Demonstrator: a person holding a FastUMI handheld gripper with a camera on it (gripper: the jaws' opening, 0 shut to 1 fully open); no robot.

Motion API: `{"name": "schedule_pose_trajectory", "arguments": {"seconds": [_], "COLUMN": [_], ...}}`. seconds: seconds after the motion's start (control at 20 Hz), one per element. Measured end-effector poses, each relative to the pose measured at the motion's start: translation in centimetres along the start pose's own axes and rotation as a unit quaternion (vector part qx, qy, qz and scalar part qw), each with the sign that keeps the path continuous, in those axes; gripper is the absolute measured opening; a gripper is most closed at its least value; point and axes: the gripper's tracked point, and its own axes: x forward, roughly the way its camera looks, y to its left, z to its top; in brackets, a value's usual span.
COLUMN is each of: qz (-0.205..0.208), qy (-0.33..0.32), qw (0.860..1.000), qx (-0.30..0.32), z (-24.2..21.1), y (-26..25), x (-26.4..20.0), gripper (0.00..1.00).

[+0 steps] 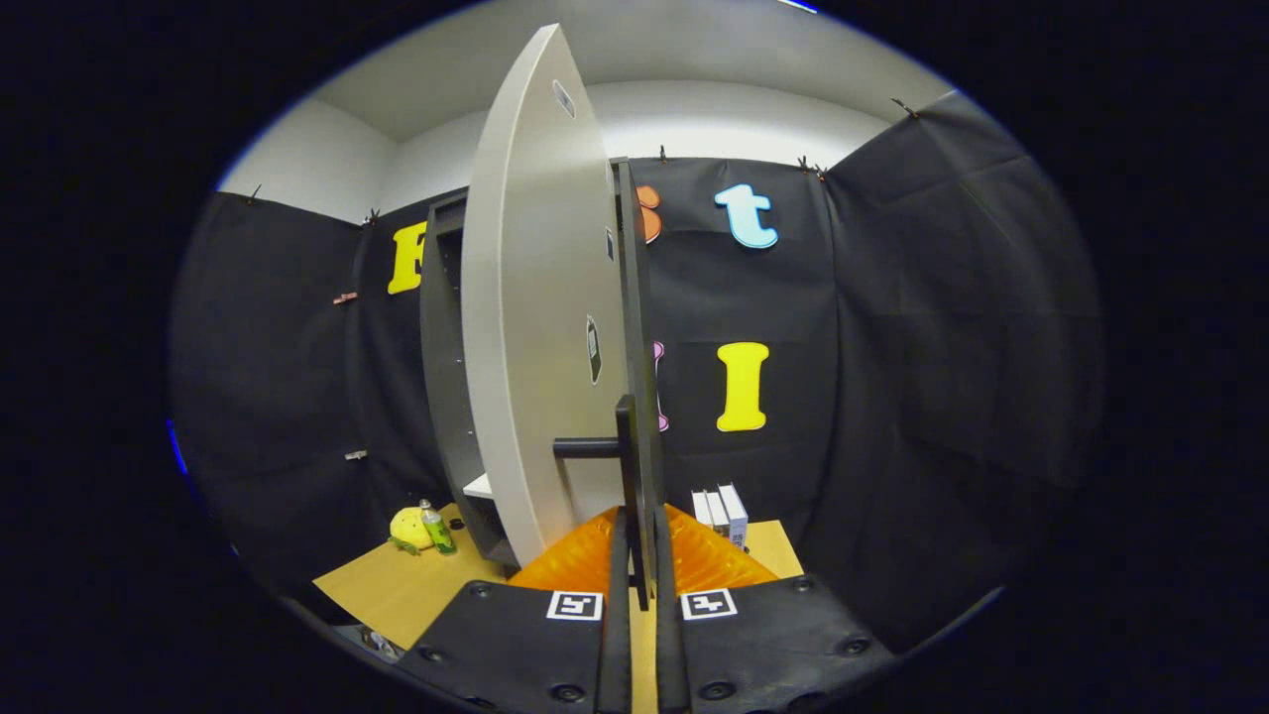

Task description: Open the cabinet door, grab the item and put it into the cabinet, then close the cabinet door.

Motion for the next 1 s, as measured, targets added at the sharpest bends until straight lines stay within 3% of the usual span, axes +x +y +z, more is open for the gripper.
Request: {"name": "schedule_pose_trajectory", "arguments": {"seconds": [0.15, 0.2, 0.45, 0.6, 0.75, 0.8, 1.0], "qz": [-0.010, -0.018, -0.071, -0.114, -0.149, -0.162, -0.196], "qy": [0.013, 0.013, 0.013, 0.028, 0.041, 0.047, 0.069], "qw": [0.999, 0.999, 0.996, 0.993, 0.988, 0.985, 0.978], "qx": [0.032, 0.038, 0.042, 0.026, 0.026, 0.024, 0.021], "z": [-0.1, 0.1, -0.3, -2.7, -5.5, -6.6, -11.1], "y": [-1.0, -1.5, -3.1, -3.8, -3.3, -3.2, -0.5], "x": [-1.5, -1.9, -5.5, -7.7, -9.7, -10.5, -12.8], "gripper": [0.18, 0.32, 0.47, 0.78, 0.84, 0.98, 0.98]}}
